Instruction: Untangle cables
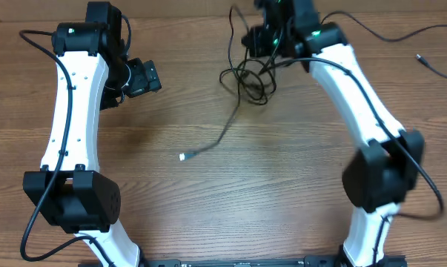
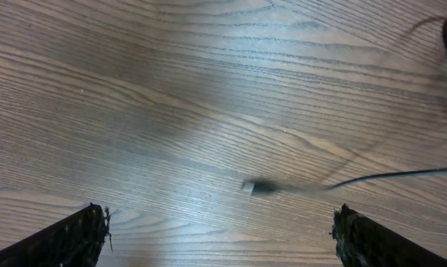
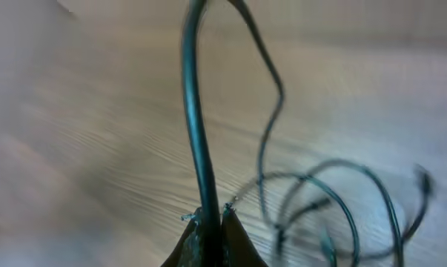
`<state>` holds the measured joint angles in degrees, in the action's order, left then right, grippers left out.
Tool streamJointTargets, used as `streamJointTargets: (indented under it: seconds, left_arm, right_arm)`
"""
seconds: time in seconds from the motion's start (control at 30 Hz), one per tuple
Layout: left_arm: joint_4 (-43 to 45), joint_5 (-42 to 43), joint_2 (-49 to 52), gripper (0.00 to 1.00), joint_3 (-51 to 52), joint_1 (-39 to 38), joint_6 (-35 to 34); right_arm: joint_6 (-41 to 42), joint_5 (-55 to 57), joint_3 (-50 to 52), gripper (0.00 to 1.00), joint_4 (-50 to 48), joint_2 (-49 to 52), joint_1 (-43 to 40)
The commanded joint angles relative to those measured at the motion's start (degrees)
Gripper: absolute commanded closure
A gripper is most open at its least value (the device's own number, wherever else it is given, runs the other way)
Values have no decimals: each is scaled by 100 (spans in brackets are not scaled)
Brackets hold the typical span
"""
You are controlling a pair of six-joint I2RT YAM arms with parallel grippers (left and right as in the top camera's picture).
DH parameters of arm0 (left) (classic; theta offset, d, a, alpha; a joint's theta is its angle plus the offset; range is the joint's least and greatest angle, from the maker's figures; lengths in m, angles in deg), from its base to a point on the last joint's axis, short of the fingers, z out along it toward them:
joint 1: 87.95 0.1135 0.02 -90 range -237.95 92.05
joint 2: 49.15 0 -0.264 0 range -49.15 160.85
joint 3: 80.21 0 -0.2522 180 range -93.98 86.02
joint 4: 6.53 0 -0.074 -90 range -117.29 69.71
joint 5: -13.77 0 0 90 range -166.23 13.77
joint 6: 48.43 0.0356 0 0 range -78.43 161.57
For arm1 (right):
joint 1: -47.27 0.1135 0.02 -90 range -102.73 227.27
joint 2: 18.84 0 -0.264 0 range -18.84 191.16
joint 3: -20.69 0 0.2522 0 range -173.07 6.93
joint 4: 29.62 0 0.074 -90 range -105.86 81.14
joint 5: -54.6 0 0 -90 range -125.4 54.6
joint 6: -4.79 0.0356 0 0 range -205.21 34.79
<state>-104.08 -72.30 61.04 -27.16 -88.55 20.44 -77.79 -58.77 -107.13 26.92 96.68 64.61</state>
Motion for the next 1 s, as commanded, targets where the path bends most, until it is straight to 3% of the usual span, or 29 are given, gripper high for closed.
streamJointTargets:
  seconds: [0.0,0.23,0.63,0.83,0.97]
  left_arm:
    - [4,39,7,0,-37,15,-118]
    - [4,39,7,0,-37,15,-120]
    - [4,42,7,0,-37,15,-120]
    - [4,39,7,0,-37,15,-118]
    - [4,39,7,1,-37,15,-120]
  right_arm:
    - [313,-393,-282,96,-46,-852,33]
    - [391,-374,-282,96,-251,-1685,33]
    - [1493,-367,-282,96,-1801,-2094,15]
    - [1897,179,-282,96,-1974,-2367,-72]
    - [2339,-420,-280,96,-1980,-2378,-70]
